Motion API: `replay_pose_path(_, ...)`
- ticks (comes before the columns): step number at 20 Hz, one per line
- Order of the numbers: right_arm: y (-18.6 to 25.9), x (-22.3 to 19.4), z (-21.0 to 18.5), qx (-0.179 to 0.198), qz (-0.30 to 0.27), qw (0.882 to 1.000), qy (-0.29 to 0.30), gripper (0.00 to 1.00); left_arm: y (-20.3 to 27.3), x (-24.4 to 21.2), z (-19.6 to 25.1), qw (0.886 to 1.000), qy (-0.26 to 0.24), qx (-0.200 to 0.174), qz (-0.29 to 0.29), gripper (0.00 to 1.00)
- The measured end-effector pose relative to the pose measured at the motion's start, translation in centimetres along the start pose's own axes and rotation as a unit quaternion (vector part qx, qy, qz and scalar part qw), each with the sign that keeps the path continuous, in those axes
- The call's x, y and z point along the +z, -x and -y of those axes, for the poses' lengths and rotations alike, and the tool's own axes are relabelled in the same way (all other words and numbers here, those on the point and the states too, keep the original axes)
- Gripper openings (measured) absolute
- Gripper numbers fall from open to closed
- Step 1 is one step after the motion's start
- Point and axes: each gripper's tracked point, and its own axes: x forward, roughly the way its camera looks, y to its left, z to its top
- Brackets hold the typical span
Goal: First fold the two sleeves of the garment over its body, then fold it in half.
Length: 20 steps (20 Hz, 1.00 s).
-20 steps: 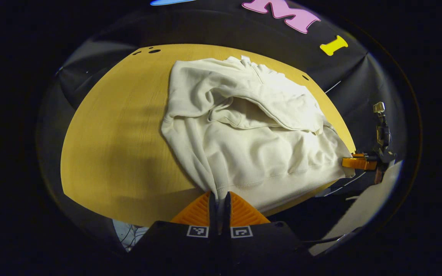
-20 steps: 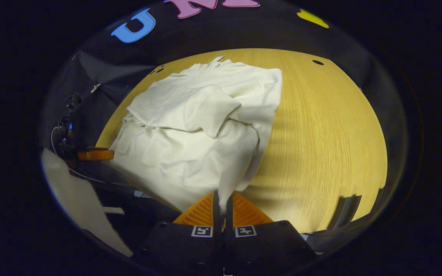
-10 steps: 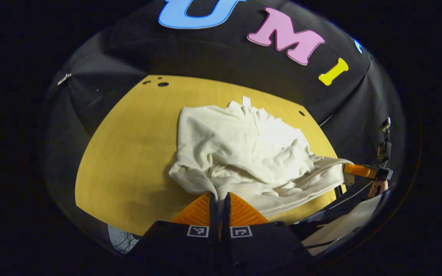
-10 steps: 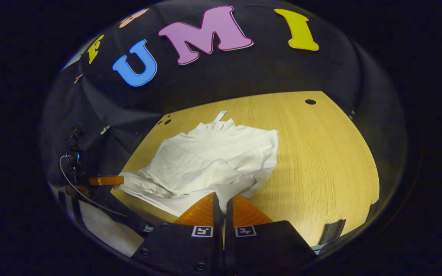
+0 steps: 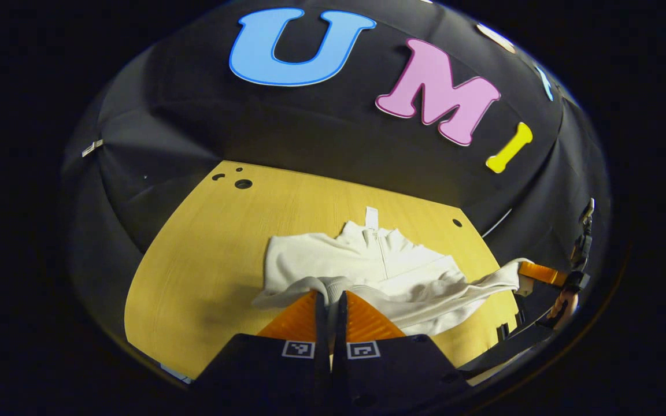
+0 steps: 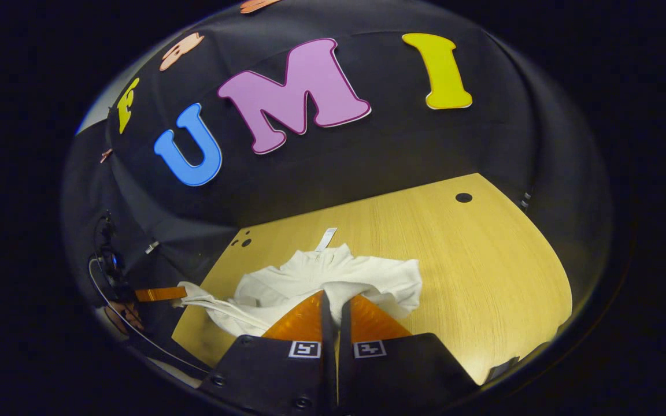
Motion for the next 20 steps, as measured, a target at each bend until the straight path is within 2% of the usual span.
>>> replay_pose_path(4,-2.8,2.4,0.1,-0.008,0.019,1.0,-0.011,0.06,0.0,1.6,-1.1,1.0,0.002,0.006,0.01,0.06)
replay_pose_path(10,-7.8,3.8,1.8,-0.025,0.025,0.999,-0.012,0.06,-3.7,3.1,-1.3,1.0,-0.002,0.022,0.021,0.06)
replay_pose_path(17,-13.9,2.4,4.7,-0.048,0.004,0.999,0.0,0.06,-11.4,4.0,-2.9,0.999,-0.002,0.044,0.01,0.06)
replay_pose_path(20,-16.4,1.5,5.7,-0.05,-0.011,0.999,-0.005,0.06,-14.6,3.5,-4.4,0.998,-0.011,0.069,-0.005,0.06)
